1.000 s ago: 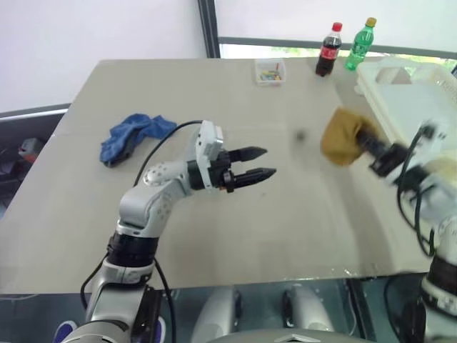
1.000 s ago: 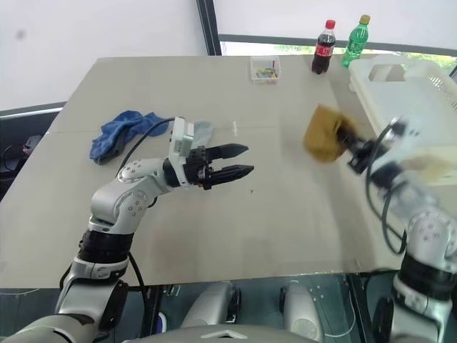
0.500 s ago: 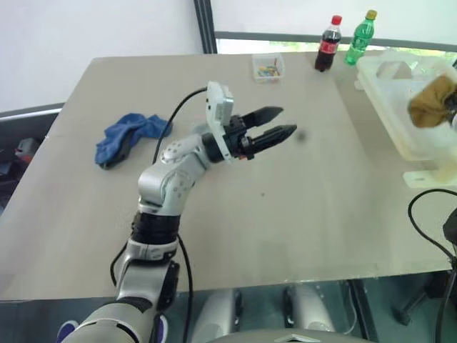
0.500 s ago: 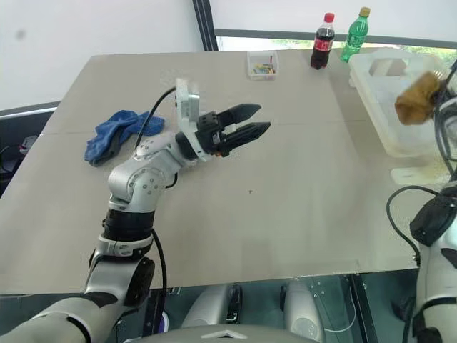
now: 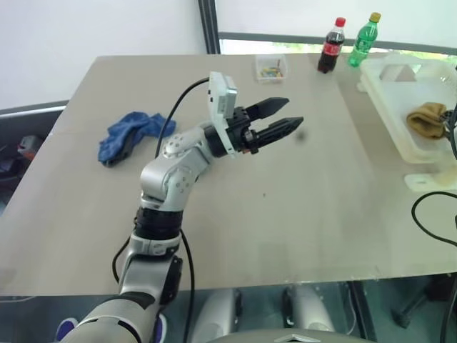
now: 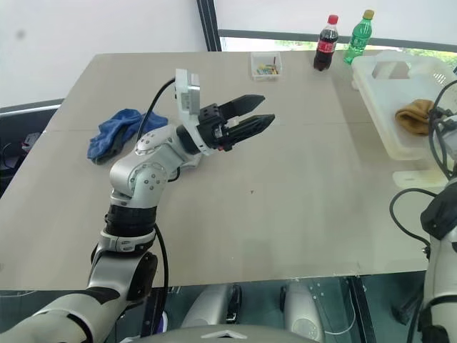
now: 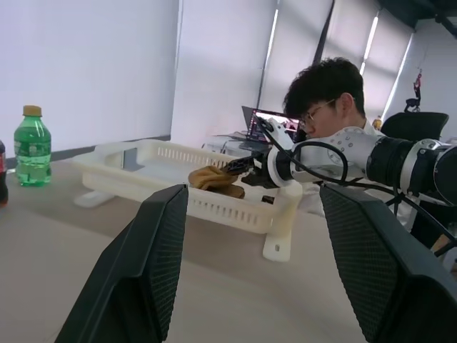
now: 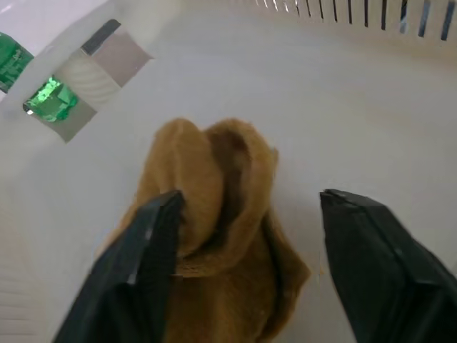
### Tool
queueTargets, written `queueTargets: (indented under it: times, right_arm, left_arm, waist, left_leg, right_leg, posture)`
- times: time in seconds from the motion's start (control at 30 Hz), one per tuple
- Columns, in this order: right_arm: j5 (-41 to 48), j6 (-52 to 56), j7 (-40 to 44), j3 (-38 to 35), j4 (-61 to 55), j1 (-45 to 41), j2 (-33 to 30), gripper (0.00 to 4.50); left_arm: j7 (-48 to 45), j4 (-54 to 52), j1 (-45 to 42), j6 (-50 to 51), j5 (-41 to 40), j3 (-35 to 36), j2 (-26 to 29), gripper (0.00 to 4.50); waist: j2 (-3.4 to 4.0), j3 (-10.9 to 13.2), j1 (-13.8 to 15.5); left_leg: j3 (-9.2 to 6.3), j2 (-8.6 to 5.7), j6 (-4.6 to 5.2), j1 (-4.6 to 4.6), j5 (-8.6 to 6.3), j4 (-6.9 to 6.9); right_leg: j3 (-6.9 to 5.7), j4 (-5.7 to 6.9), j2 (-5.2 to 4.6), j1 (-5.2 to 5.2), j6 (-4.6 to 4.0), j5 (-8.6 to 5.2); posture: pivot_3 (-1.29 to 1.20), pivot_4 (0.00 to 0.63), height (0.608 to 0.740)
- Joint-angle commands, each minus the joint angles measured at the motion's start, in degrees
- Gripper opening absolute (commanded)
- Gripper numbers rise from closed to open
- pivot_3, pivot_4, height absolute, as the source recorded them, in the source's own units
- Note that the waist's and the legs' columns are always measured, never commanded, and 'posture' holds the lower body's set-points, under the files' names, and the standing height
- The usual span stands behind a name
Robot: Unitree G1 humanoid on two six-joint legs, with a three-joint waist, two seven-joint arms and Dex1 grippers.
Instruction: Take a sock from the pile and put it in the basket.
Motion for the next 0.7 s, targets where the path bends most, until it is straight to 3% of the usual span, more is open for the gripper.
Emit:
queueTargets:
  times: [0.03,0.2,0.33,0.43,0.53,0.7]
  right_arm:
    - [-0.2,3.7,3.1,0.5,-2.7,0.0,-1.5,3.30]
    - [-0.6,7.6,9.3,4.3,-20.6,7.5,-0.3,3.30]
    - [4.5,14.1,14.4,9.3,-62.6,29.5,4.5,3.30]
    - [4.8,14.2,16.0,13.2,-86.5,44.0,5.9,3.30]
    - [2.8,12.7,17.6,15.5,-97.6,53.1,5.8,4.47]
    - [0.6,8.7,23.6,16.4,-107.5,66.7,4.7,4.47]
  left_arm:
    - [-0.6,-0.8,-0.3,-1.4,1.1,-0.9,0.8,3.17]
    - [-1.7,-0.1,0.6,-3.1,3.3,-1.8,1.8,3.17]
    - [-2.5,0.1,2.3,-2.7,4.2,-2.0,3.8,3.17]
    - [-3.4,-0.9,4.7,-1.8,4.0,-1.1,6.5,3.17]
    - [-4.1,-2.2,7.2,-1.0,3.7,-0.2,9.4,3.17]
    - [-5.2,-5.8,12.8,2.4,1.3,3.0,15.6,3.17]
  waist:
    - [0.00,0.0,-0.1]
    - [0.07,0.0,0.1]
    - [0.10,0.0,0.0]
    - [0.19,0.0,-0.3]
    - [0.20,0.0,-0.2]
    - [0.18,0.0,0.3]
  left_leg:
    - [0.01,0.00,0.00,0.01,0.00,0.00]
    - [0.01,-0.03,0.00,-0.02,0.00,0.02]
    - [-0.01,0.01,0.00,-0.09,0.00,0.05]
    - [-0.07,0.10,0.00,-0.11,0.00,0.04]
    - [-0.03,0.00,-0.01,-0.11,0.00,0.06]
    - [-0.09,-0.06,0.01,0.13,-0.01,0.25]
  right_leg:
    - [0.01,0.01,0.00,0.00,0.00,0.00]
    - [0.03,0.03,-0.03,-0.04,0.00,0.00]
    - [0.05,0.12,-0.02,-0.16,0.01,0.00]
    - [0.15,0.22,0.08,-0.27,0.02,-0.01]
    - [0.30,0.36,0.04,-0.46,0.04,0.01]
    - [0.33,0.35,0.07,-0.16,0.25,0.15]
  posture:
    - [0.00,0.150,0.740]
    - [0.00,0.150,0.740]
    - [0.00,0.150,0.740]
    - [0.00,0.150,0.740]
    - [0.00,0.150,0.740]
    - [0.00,0.150,0.740]
